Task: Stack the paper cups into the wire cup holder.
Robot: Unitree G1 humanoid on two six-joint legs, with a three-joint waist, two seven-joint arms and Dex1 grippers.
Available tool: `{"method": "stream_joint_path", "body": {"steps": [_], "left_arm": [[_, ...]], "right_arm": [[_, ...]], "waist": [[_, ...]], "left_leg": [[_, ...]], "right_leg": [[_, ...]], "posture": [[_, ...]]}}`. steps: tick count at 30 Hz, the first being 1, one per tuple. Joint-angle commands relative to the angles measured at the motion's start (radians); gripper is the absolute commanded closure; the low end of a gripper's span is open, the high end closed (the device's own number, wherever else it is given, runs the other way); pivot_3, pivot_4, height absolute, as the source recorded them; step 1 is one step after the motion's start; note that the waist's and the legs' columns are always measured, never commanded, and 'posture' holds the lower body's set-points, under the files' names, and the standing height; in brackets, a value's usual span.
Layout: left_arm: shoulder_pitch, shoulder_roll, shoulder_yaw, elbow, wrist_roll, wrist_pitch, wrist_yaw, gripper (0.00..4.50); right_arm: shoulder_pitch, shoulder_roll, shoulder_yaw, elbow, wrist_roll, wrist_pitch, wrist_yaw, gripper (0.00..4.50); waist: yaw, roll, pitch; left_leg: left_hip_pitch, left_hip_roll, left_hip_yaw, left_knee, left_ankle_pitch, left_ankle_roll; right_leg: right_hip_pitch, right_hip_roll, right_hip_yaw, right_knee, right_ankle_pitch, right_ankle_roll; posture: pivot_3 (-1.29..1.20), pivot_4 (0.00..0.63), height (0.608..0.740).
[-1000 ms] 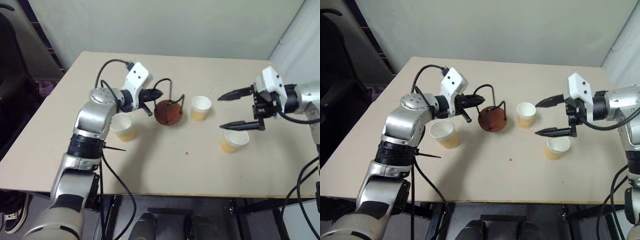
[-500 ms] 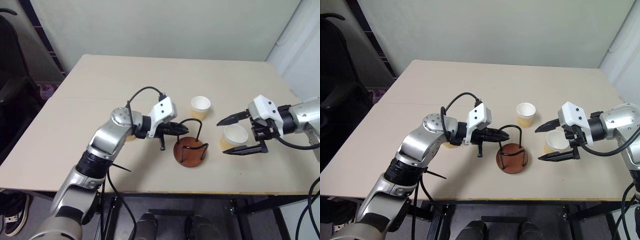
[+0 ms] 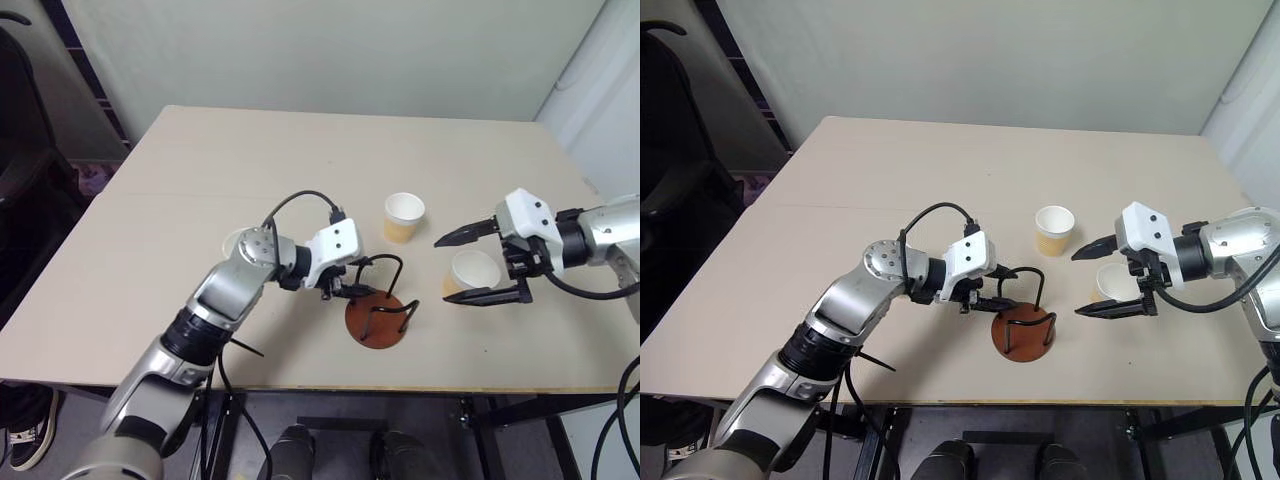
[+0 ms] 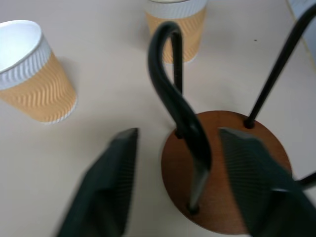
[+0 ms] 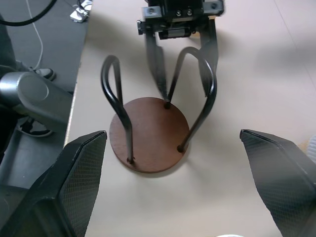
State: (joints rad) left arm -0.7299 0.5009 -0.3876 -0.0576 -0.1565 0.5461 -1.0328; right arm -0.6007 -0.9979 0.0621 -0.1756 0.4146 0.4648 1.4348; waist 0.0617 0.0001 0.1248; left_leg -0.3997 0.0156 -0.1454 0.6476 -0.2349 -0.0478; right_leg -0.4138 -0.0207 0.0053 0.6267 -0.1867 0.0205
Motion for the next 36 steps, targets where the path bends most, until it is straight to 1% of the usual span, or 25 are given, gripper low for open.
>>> {"method": "stream_joint_path", "body": {"steps": [1,5,7,9,10,12,16,18,21,24,25,27,29,31,34,35,36], "left_arm": [[0.021,0.018,0.016,-0.056,-0.002,0.004,-0.002,0.29],[0.072,0.074,0.081,-0.121,-0.035,0.006,-0.003,0.29],[0.101,0.088,0.14,-0.156,-0.083,0.007,-0.009,0.29],[0.14,0.111,0.215,-0.2,-0.147,-0.006,-0.03,0.29],[0.163,0.129,0.276,-0.213,-0.187,-0.016,-0.041,0.29],[0.19,0.158,0.36,-0.229,-0.241,-0.016,-0.05,0.29],[0.236,0.252,0.493,-0.303,-0.382,0.039,-0.11,0.29],[0.25,0.299,0.554,-0.333,-0.415,0.056,-0.104,0.29],[0.269,0.362,0.608,-0.386,-0.457,0.08,-0.1,0.29],[0.286,0.427,0.66,-0.443,-0.506,0.109,-0.1,0.24],[0.301,0.453,0.682,-0.462,-0.522,0.12,-0.106,0.24],[0.344,0.498,0.715,-0.488,-0.542,0.132,-0.12,0.24],[0.426,0.537,0.745,-0.51,-0.54,0.126,-0.15,0.24],[0.49,0.561,0.769,-0.519,-0.532,0.116,-0.16,0.24],[0.519,0.575,0.797,-0.509,-0.527,0.102,-0.143,0.24],[0.523,0.579,0.806,-0.502,-0.524,0.098,-0.141,0.24],[0.526,0.581,0.812,-0.498,-0.522,0.095,-0.139,0.24]], "right_arm": [[-0.024,-0.013,0.0,0.006,-0.022,-0.021,0.0,0.0],[-0.018,-0.048,0.029,0.079,-0.104,-0.083,0.014,0.0],[-0.015,-0.061,0.045,0.116,-0.14,-0.119,0.022,0.0],[-0.014,-0.068,0.052,0.145,-0.161,-0.144,0.032,0.0],[-0.013,-0.074,0.06,0.16,-0.179,-0.16,0.037,0.0],[-0.013,-0.078,0.072,0.186,-0.205,-0.184,0.042,0.0],[-0.017,-0.062,0.098,0.231,-0.256,-0.219,0.039,0.0],[-0.01,-0.049,0.118,0.251,-0.282,-0.233,0.031,0.0],[-0.004,-0.028,0.131,0.254,-0.289,-0.238,0.036,0.0],[-0.006,-0.005,0.143,0.255,-0.296,-0.231,0.03,0.58],[-0.007,-0.001,0.142,0.259,-0.298,-0.231,0.027,0.86],[-0.007,0.003,0.139,0.264,-0.302,-0.232,0.026,1.62],[-0.009,0.003,0.137,0.271,-0.307,-0.236,0.027,2.36],[-0.014,0.0,0.134,0.278,-0.308,-0.24,0.031,3.12],[-0.02,-0.007,0.127,0.277,-0.301,-0.238,0.042,4.24],[-0.02,-0.01,0.122,0.271,-0.291,-0.236,0.051,4.48],[-0.02,-0.012,0.119,0.267,-0.284,-0.235,0.058,4.48]], "waist": [[0.0,0.0,0.0],[0.0,0.0,0.0],[-0.001,0.0,0.0],[-0.001,0.0,0.0],[-0.001,0.0,0.0],[-0.001,0.0,0.0],[-0.002,0.0,0.0],[-0.002,0.0,0.0],[-0.003,0.0,0.0],[-0.005,0.0,0.0],[-0.007,0.0,0.0],[-0.008,0.001,0.0],[-0.009,0.001,0.0],[-0.01,0.001,0.0],[-0.01,0.001,0.0],[-0.01,0.001,0.0],[-0.01,0.001,0.0]], "left_leg": [[0.0,0.0,0.0,0.0,0.0,0.0],[0.0,0.0,0.0,0.0,0.0,0.0],[0.0,0.0,-0.002,0.0,0.0,0.0],[0.001,0.001,-0.003,0.0,0.0,0.0],[0.001,0.001,-0.003,0.0,-0.001,0.001],[0.001,0.002,-0.002,0.0,-0.001,0.0],[0.001,0.003,-0.003,-0.001,-0.001,0.0],[0.001,0.003,-0.004,-0.001,-0.001,0.0],[0.001,0.003,-0.005,-0.001,-0.002,0.001],[0.001,0.004,-0.005,-0.001,-0.002,0.001],[0.001,0.004,-0.005,-0.001,-0.002,0.0],[0.001,0.005,-0.004,-0.001,-0.002,0.0],[0.001,0.005,-0.004,-0.002,-0.003,0.0],[0.002,0.006,-0.004,-0.002,-0.005,-0.001],[0.001,0.007,-0.005,-0.002,-0.006,-0.001],[0.001,0.007,-0.005,-0.002,-0.006,-0.002],[0.002,0.007,-0.005,-0.002,-0.006,-0.002]], "right_leg": [[0.0,0.0,0.0,0.0,0.0,0.0],[0.0,0.0,0.0,0.001,0.0,0.0],[-0.001,0.0,0.0,0.001,0.0,0.0],[-0.001,0.0,0.0,0.001,0.0,0.0],[-0.001,0.0,0.0,0.001,0.0,0.0],[-0.001,0.0,0.0,0.001,0.0,-0.001],[-0.002,0.001,0.0,0.002,-0.001,-0.002],[-0.002,0.0,0.0,0.002,-0.001,-0.003],[-0.003,0.0,0.001,0.001,-0.001,-0.004],[-0.003,0.0,0.001,0.002,-0.005,-0.011],[-0.003,0.0,0.001,0.002,-0.005,-0.011],[-0.004,0.0,0.001,0.002,-0.006,-0.012],[-0.004,0.0,0.001,0.002,-0.006,-0.013],[-0.004,0.0,0.001,0.002,-0.007,-0.015],[-0.005,0.001,0.0,0.002,-0.008,-0.017],[-0.005,0.001,0.0,0.003,-0.008,-0.017],[-0.005,0.001,0.0,0.003,-0.008,-0.017]], "posture": [[0.0,0.15,0.74],[0.0,0.15,0.74],[0.0,0.15,0.74],[0.0,0.15,0.74],[0.0,0.15,0.74],[0.0,0.15,0.74],[0.0,0.15,0.74],[0.0,0.15,0.74],[0.0,0.15,0.74],[0.0,0.15,0.74],[0.0,0.15,0.74],[0.0,0.15,0.74],[0.0,0.15,0.74],[0.0,0.15,0.74],[0.0,0.15,0.74],[0.0,0.15,0.74],[0.0,0.15,0.74]]}}
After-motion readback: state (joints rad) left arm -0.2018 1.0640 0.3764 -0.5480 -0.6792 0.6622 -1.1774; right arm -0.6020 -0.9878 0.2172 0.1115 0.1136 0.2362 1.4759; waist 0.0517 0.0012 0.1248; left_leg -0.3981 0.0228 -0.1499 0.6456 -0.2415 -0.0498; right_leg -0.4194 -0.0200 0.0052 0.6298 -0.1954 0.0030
